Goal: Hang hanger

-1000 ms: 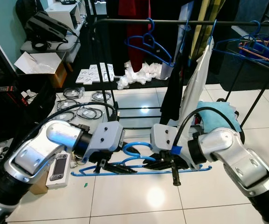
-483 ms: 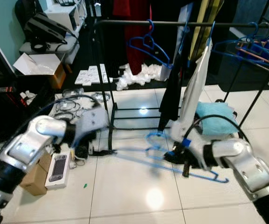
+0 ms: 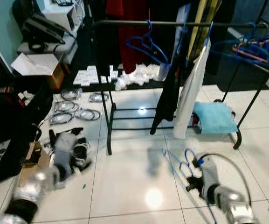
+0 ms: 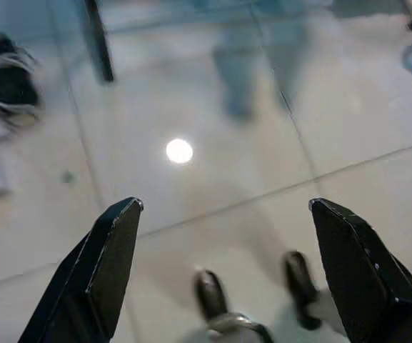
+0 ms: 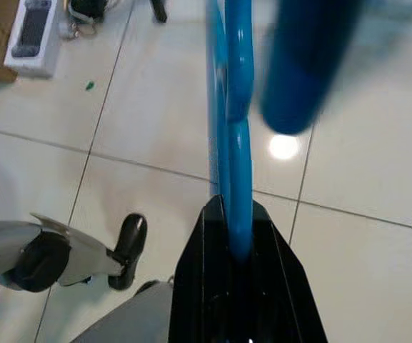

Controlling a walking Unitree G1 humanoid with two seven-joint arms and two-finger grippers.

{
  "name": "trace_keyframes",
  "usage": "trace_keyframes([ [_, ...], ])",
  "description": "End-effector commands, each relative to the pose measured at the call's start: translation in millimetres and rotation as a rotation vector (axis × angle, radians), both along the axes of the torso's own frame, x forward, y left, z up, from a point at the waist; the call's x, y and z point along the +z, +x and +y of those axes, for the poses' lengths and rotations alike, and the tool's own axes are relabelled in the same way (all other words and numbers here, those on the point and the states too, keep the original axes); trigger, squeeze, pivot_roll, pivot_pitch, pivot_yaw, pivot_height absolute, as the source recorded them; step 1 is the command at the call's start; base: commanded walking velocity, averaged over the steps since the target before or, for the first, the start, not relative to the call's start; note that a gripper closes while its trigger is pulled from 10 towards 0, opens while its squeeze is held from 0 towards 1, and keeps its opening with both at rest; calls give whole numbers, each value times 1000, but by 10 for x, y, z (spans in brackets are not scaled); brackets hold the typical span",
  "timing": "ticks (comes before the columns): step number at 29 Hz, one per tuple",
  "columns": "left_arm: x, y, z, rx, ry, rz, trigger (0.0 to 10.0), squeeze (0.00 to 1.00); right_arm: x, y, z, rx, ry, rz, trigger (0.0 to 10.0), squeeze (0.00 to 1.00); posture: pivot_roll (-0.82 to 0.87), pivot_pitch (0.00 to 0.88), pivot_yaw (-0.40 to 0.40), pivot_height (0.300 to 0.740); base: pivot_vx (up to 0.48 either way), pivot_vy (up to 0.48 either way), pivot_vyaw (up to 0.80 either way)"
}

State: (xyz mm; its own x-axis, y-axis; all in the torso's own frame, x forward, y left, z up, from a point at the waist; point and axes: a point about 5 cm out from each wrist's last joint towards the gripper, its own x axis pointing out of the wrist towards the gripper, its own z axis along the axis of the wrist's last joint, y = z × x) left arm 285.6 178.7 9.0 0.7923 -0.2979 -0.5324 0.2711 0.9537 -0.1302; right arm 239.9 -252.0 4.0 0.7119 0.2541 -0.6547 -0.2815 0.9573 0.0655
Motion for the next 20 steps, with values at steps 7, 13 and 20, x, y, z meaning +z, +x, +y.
trace_keyframes([
  [7, -139, 6, -181, 109, 31, 11, 10000, 0, -183, 24, 112, -146, -38, -59, 10000, 0, -59, 63, -19, 740, 0, 0, 775],
  [13, -261, -44, -111, 159, 50, 84, 10000, 0, -199, 88, 138, -151, -85, -88, 10000, 0, -80, 53, 4, 740, 0, 0, 775],
  [20, -350, -152, -26, 144, 67, 100, 10000, 0, -237, 60, 150, -109, -146, -110, 10000, 0, -82, 49, 12, 740, 0, 0, 775],
])
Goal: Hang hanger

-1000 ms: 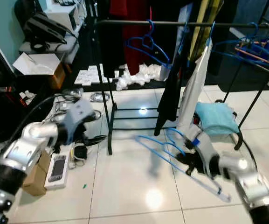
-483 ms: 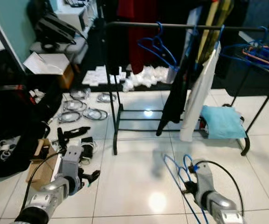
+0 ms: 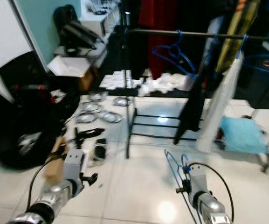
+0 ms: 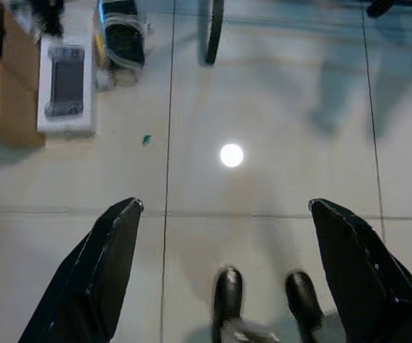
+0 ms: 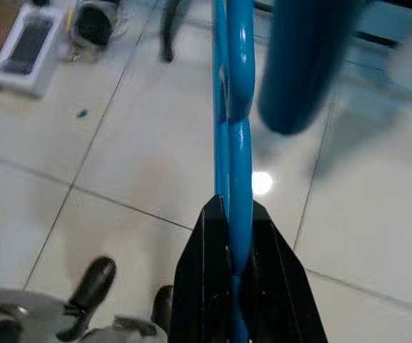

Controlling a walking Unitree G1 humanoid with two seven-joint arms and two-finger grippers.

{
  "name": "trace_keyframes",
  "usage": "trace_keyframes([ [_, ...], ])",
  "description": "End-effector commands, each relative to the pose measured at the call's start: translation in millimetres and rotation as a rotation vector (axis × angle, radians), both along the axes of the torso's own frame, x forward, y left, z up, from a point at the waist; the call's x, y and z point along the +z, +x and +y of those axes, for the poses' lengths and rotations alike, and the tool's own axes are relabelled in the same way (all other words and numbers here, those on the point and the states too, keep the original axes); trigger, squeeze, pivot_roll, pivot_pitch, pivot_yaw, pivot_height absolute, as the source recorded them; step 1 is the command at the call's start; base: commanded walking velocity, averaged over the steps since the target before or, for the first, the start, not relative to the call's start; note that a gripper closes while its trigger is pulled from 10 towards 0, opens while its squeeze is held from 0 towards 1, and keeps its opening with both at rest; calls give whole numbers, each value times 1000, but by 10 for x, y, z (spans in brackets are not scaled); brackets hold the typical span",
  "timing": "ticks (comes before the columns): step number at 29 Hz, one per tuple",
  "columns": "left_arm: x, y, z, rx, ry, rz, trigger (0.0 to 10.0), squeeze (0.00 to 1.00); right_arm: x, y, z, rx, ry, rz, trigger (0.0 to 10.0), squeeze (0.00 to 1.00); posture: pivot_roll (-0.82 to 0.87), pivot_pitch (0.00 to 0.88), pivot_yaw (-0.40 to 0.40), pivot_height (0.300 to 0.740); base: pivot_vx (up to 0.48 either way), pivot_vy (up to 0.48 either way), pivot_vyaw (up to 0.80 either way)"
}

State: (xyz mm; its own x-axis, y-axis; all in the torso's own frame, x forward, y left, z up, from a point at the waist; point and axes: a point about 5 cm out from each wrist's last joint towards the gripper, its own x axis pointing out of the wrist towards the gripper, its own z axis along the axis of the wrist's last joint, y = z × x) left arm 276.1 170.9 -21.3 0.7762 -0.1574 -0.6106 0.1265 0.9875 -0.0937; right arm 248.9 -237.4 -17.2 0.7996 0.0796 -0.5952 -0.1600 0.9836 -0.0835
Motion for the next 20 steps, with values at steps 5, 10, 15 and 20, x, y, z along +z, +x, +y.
trace_keyframes([
  [5, -145, -181, 112, 22, 21, 45, 10000, 0, -86, -94, -76, -9, -49, 7, 10000, 0, -83, 46, 14, 740, 0, 0, 770],
  [10, -221, -264, 15, 4, 23, 66, 10000, 0, -117, -89, -63, -15, -61, 26, 10000, 0, -81, 43, 19, 740, 0, 0, 774],
  [15, -245, -286, -138, -16, -1, 57, 10000, 0, -132, -73, -25, -17, -66, 30, 10000, 0, -73, 39, 24, 740, 0, 0, 775],
  [20, -209, -240, -236, -12, -30, 21, 10000, 0, -127, -66, -15, -20, -57, 15, 10000, 0, -66, 32, 19, 740, 0, 0, 775],
])
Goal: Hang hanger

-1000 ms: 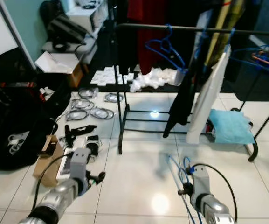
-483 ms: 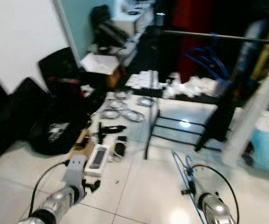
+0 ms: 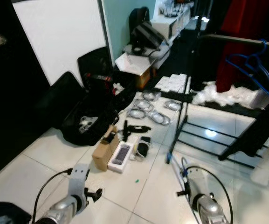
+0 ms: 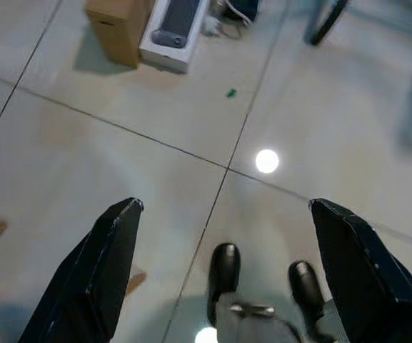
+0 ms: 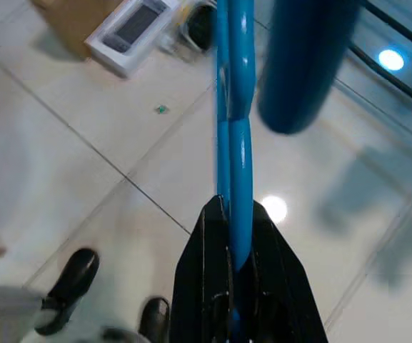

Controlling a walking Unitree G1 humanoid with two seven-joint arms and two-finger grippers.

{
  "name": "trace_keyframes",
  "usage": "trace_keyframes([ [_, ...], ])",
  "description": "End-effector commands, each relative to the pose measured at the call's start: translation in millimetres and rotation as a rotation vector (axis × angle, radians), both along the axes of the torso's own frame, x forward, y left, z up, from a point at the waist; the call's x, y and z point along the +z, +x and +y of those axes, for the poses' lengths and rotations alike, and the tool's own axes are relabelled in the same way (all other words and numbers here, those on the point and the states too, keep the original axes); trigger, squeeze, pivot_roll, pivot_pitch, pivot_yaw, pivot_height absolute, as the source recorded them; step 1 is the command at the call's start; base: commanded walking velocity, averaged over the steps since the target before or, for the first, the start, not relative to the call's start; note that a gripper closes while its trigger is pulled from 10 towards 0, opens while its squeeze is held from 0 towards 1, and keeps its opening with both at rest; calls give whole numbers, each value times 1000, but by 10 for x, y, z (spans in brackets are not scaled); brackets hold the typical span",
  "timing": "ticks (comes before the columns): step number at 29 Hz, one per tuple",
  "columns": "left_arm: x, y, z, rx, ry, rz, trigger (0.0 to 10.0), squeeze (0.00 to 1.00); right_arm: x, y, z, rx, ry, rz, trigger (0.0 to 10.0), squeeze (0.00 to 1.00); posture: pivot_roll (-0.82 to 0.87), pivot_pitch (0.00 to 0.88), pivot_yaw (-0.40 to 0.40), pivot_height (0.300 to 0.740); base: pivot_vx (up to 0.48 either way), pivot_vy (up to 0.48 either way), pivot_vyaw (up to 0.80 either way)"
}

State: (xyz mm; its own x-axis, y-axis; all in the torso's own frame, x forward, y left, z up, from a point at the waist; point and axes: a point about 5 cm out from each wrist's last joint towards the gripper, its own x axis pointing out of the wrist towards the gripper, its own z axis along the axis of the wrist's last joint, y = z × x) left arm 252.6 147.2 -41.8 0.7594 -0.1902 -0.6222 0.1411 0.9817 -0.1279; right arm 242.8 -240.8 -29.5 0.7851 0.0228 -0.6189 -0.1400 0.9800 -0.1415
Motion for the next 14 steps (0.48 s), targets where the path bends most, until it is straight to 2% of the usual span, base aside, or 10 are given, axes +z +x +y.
trace_keyframes([
  [1, 21, 24, -35, 12, -13, -21, 10000, 0, -2, -2, 23, 2, 11, -20, 10000, 0, -65, 31, 19, 740, 0, 0, 775],
  [4, 95, 106, -69, 25, -24, -76, 10000, 0, 4, 2, 27, -6, 27, -35, 10000, 0, -63, 30, 19, 740, 0, 0, 763],
  [5, 155, 170, -56, 24, -15, -117, 10000, 0, 11, 6, 26, -11, 39, -48, 10000, 0, -59, 32, 15, 740, 0, 0, 725],
  [6, 286, 300, 15, 46, -21, -190, 10000, 0, 22, 12, 21, -16, 51, -63, 10000, 0, -59, 32, 15, 740, 0, 0, 681],
  [8, 332, 343, 44, 56, -25, -213, 10000, 0, 25, 14, 19, -17, 53, -65, 10000, 0, -59, 32, 15, 740, 0, 0, 681],
  [11, 610, 560, 330, 90, -10, -338, 10000, 0, 38, 19, 10, -10, 60, -77, 10000, 0, -59, 32, 15, 740, 0, 0, 356],
  [12, 610, 560, 330, 90, -10, -338, 10000, 0, 38, 19, 10, -10, 60, -77, 10000, 0, -59, 32, 15, 740, 0, 0, 0],
  [13, 755, 654, 419, 96, -8, -398, 10000, 0, 40, 19, 6, -12, 61, -79, 10000, 0, -52, 40, 11, 740, 0, 0, 0],
  [14, 755, 654, 419, 96, -8, -398, 10000, 0, 40, 19, 6, -12, 61, -79, 10000, 0, -52, 40, 11, 740, 0, 0, 0],
])
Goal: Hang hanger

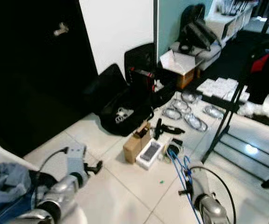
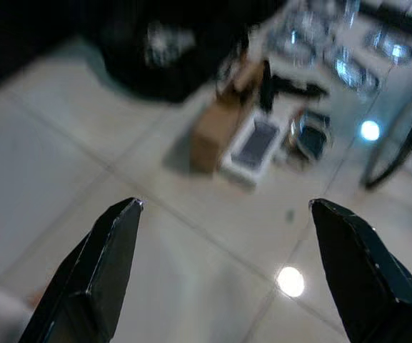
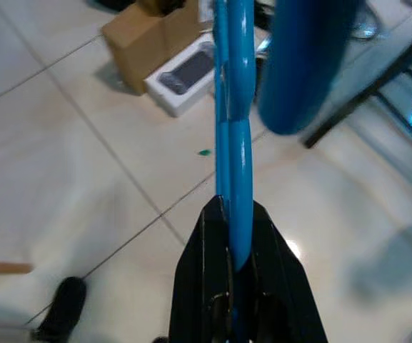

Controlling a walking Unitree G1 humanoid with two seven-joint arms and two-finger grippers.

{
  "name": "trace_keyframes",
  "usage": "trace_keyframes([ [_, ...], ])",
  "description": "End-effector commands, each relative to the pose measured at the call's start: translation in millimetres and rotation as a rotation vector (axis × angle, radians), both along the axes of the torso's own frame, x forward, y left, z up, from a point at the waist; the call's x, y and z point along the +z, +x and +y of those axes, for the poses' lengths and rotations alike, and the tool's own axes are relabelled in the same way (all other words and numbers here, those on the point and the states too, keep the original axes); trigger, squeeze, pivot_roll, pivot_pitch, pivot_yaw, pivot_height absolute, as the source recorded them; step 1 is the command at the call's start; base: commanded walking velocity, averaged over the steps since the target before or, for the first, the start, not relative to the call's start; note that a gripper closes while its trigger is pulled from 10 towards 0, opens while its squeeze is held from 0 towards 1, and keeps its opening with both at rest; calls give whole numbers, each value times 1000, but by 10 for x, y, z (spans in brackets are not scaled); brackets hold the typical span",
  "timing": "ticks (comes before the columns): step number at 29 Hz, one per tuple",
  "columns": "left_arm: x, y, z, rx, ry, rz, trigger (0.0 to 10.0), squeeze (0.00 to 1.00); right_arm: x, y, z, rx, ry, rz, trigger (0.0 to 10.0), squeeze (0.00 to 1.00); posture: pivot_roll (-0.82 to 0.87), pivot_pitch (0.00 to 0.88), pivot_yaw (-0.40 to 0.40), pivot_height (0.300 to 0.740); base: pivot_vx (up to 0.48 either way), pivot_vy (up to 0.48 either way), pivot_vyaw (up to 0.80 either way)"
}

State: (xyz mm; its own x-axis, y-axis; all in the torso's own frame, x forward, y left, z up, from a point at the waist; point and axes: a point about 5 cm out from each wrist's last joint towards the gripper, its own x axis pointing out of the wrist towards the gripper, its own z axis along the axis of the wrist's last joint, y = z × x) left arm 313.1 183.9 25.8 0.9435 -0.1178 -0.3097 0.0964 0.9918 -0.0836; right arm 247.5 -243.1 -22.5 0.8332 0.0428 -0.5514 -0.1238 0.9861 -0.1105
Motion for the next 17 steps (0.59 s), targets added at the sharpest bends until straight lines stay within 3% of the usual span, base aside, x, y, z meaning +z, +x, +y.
trace_keyframes([
  [1, 233, 133, 112, 13, -4, -101, 10000, 0, -28, -28, 24, -8, 18, 1, 10000, 0, -52, 40, 11, 740, 0, 0, 0],
  [3, 618, 281, 120, 25, 11, -270, 10000, 0, -18, -24, 13, -18, 20, -10, 10000, 0, -53, 43, 11, 740, 0, 0, 0],
  [4, 618, 281, 120, 25, 11, -270, 10000, 0, -18, -24, 13, -18, 20, -10, 10000, 0, -53, 43, 11, 740, 0, 0, 0],
  [6, 849, 327, 63, 42, 17, -372, 10000, 0, -1, -5, 23, -23, 28, -27, 10000, 0, -54, 45, 12, 740, 0, 0, 0],
  [8, 915, 336, 33, 45, 19, -400, 10000, 0, 8, 10, 43, -13, 31, -35, 10000, 0, -52, 47, 11, 740, 0, 0, 0],
  [17, 1326, 385, -137, 11, 28, -559, 10000, 0, -3, 43, 238, 19, 42, -70, 10000, 0, -52, 49, 9, 740, 0, 0, 800],
])
